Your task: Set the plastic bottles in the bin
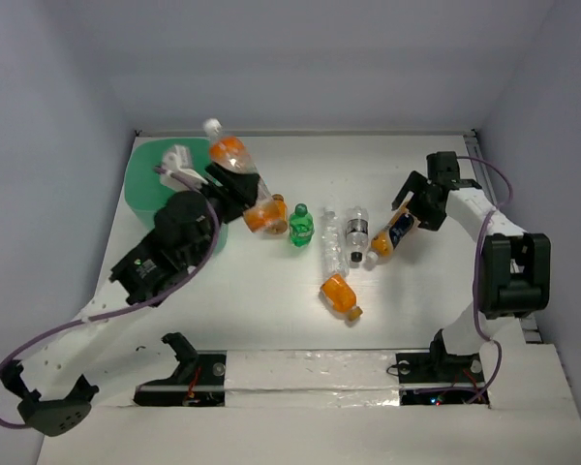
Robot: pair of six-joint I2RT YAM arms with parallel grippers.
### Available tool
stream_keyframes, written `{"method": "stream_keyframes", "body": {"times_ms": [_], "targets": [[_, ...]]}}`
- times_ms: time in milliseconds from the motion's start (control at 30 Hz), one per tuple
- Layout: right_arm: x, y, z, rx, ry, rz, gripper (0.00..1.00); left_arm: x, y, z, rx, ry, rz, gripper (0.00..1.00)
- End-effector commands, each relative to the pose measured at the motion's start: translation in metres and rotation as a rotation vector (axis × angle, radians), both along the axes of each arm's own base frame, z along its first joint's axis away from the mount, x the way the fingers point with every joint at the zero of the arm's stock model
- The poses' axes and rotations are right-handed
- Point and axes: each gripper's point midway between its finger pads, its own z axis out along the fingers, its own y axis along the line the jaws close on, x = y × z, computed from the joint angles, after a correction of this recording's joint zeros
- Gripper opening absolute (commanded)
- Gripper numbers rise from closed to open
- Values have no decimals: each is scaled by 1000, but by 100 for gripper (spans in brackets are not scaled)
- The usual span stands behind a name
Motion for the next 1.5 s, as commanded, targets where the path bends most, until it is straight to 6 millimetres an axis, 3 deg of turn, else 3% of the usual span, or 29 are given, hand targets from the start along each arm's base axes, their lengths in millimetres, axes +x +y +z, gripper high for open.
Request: {"method": "stream_keyframes", "body": {"times_ms": [0,67,100,200,233,300,433,467,533,667,733,767,800,867,933,967,1067,1100,1167,1200,1233,1300,1333,1433,1467], "targets": [[17,-1,6,18,-11,-28,90,17,66,63,174,-151,205,40],[18,0,-3,20,18,-26,88,28,80,75,256,-181,261,40],[15,-1,-17,16,64,-28,87,32,89,86,269,-198,293,40],[8,-3,-37,20,136,-35,84,57,114,84,383,-182,392,40],[6,-3,-44,19,164,-35,79,72,133,77,422,-155,454,40],[8,-3,-43,19,161,-34,79,88,145,76,432,-148,467,40],[7,-6,-43,0,155,-28,60,119,175,60,455,-103,520,40],[8,-9,-37,-11,129,-42,51,124,179,62,455,-110,530,40],[7,-13,-33,-28,88,-60,46,136,192,53,483,-85,560,40],[10,-27,15,-91,-66,-97,46,152,205,37,520,-44,590,40],[14,-30,67,-102,-194,-98,47,154,209,28,529,-29,598,44],[14,-28,84,-93,-232,-92,47,155,207,26,521,-32,590,47],[10,-25,110,-80,-290,-84,47,156,209,18,524,-20,588,62],[10,-16,149,-30,-382,-66,47,155,206,9,517,-6,566,75],[4,2,188,54,-485,-31,47,155,201,5,492,1,542,84],[1,25,206,110,-527,35,46,154,194,4,480,-1,505,86],[-5,64,243,196,-605,101,46,149,180,8,431,-7,435,88],[-11,94,265,229,-647,164,46,147,177,15,417,-19,422,88],[-11,127,279,283,-663,205,47,137,168,27,374,-40,377,88],[-11,143,292,311,-695,224,47,132,165,38,353,-62,363,87],[-21,174,315,371,-729,281,47,123,163,53,331,-96,354,85],[-11,205,323,387,-744,296,47,107,152,78,271,-140,299,80],[-20,231,350,434,-786,341,48,94,148,96,238,-181,278,78],[-6,285,355,485,-795,370,48,57,132,149,119,-302,192,66],[-17,308,380,536,-840,405,48,46,125,164,87,-348,151,62]]}}
